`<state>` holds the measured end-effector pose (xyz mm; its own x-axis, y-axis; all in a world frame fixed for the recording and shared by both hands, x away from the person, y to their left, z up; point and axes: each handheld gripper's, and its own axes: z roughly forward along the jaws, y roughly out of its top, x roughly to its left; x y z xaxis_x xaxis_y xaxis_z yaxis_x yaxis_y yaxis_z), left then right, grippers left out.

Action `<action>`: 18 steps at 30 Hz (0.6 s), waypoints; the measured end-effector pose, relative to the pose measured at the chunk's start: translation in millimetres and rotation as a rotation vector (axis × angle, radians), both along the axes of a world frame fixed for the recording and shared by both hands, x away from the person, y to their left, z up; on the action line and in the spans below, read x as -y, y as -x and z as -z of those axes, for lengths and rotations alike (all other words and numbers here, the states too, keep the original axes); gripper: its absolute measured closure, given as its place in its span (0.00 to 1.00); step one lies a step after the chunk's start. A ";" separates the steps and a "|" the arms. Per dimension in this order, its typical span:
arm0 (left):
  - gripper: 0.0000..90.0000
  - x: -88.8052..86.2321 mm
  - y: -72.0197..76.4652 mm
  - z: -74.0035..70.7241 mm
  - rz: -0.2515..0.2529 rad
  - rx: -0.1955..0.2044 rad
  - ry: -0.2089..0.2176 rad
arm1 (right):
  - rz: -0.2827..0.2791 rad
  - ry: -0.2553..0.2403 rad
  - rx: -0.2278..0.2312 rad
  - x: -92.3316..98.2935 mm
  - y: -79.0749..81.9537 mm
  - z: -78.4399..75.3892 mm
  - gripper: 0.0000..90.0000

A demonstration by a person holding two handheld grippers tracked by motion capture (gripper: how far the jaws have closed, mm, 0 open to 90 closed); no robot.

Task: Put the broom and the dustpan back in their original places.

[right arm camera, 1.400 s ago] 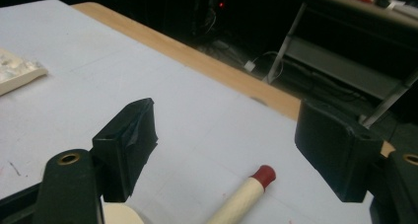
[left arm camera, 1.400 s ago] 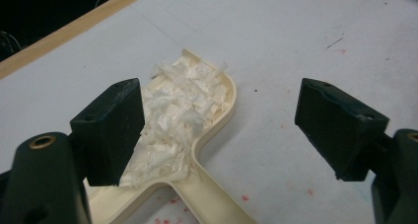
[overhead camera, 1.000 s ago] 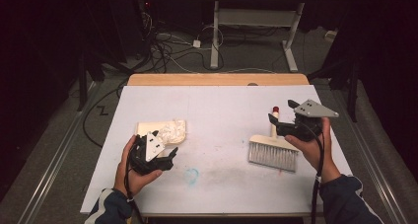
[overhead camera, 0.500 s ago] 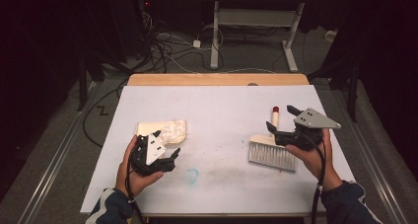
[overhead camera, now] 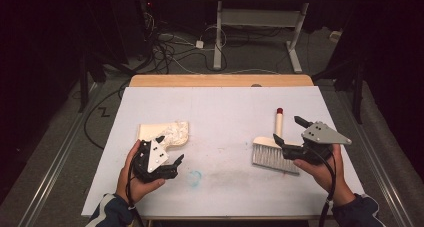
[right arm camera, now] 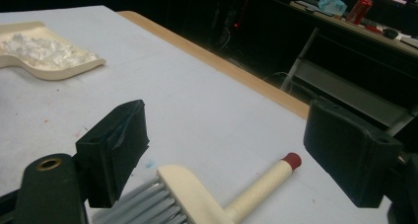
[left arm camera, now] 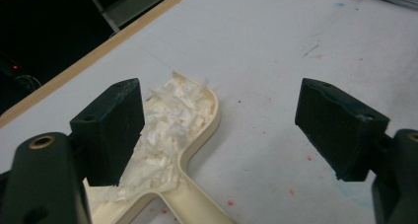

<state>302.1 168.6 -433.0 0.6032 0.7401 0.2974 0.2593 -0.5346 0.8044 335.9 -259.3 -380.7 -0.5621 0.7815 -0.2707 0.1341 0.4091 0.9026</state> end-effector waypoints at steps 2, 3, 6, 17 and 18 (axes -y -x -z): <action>0.20 -0.9 1.1 0.6 0.004 -0.005 -0.001 | 0.001 0.008 -0.001 0.5 3.2 1.8 0.19; 0.20 -0.9 1.7 1.2 0.003 -0.002 0.001 | 0.002 0.010 -0.002 0.9 4.5 2.7 0.19; 0.20 -1.1 3.6 2.9 0.007 -0.007 -0.007 | 0.003 0.010 0.002 2.8 8.1 5.2 0.20; 0.20 -4.6 12.1 10.1 0.032 -0.017 -0.015 | 0.013 0.039 0.015 8.6 23.9 16.9 0.20; 0.20 -4.9 12.7 10.8 0.031 -0.018 -0.010 | 0.014 0.039 0.016 9.4 24.9 17.7 0.20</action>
<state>289.5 173.5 -443.8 0.6312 0.7179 0.2937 0.2566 -0.5506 0.7943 310.9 -268.7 -398.4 -0.5465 0.7780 -0.3099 0.1262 0.4423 0.8879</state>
